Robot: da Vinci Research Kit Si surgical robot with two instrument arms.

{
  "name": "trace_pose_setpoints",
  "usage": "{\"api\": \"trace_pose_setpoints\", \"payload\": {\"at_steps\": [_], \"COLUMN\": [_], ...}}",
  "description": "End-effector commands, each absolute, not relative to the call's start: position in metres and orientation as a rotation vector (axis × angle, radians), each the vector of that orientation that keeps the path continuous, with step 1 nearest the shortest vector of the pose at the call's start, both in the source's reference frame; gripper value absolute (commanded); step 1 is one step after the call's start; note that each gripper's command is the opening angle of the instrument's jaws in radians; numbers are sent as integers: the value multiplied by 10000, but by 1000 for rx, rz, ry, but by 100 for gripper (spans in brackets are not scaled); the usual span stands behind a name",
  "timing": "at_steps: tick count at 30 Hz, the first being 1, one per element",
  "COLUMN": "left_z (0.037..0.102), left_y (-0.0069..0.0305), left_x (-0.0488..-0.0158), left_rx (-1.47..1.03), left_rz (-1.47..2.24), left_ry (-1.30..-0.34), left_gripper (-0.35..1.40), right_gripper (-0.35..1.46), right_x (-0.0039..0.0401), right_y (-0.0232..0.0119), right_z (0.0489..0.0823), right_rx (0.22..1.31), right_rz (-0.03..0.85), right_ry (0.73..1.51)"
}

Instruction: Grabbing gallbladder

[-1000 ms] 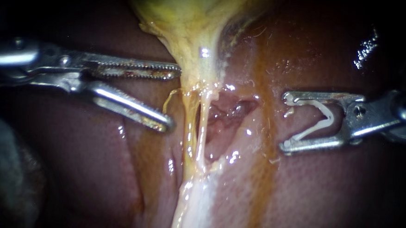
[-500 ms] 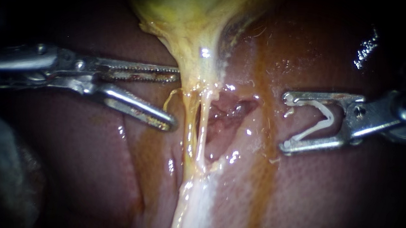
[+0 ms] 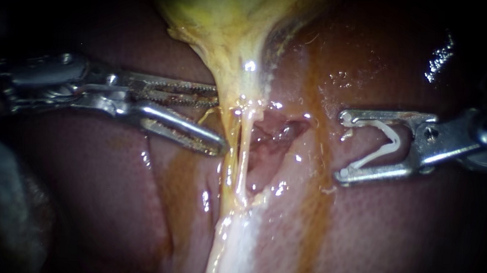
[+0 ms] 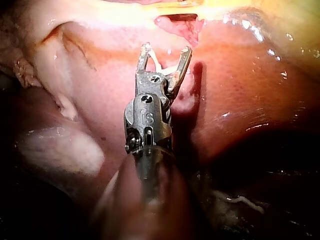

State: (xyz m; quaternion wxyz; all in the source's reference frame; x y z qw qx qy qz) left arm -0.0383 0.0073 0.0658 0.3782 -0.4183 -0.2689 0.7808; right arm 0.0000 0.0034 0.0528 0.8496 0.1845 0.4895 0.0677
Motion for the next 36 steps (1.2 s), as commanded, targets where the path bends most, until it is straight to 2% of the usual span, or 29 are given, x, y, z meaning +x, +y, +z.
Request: {"api": "trace_pose_setpoints", "payload": {"at_steps": [1, 11, 19, 23, 32, 36], "left_z": [657, 654, 655, 656, 655, 652], "left_y": [74, 87, 89, 90, 93, 97], "left_x": [-383, -377, -377, -377, -373, -371], "left_rx": [-1068, -1073, -1053, -1047, -1036, -1035], "left_rz": [1985, 1876, 1834, 1811, 1769, 1755], "left_ry": [-691, -746, -768, -778, -794, -805], "left_gripper": [46, 34, 7, 0, -1, -11], "right_gripper": [50, 50, 50, 50, 50, 50], "right_x": [0, 0, 0, 0, 0, 0], "right_y": [34, 34, 34, 33, 33, 33], "right_z": [528, 529, 529, 529, 529, 529], "right_rx": [388, 388, 388, 388, 388, 388], "right_rz": [143, 143, 142, 141, 141, 141], "right_ry": [1031, 1031, 1031, 1028, 1028, 1028]}}
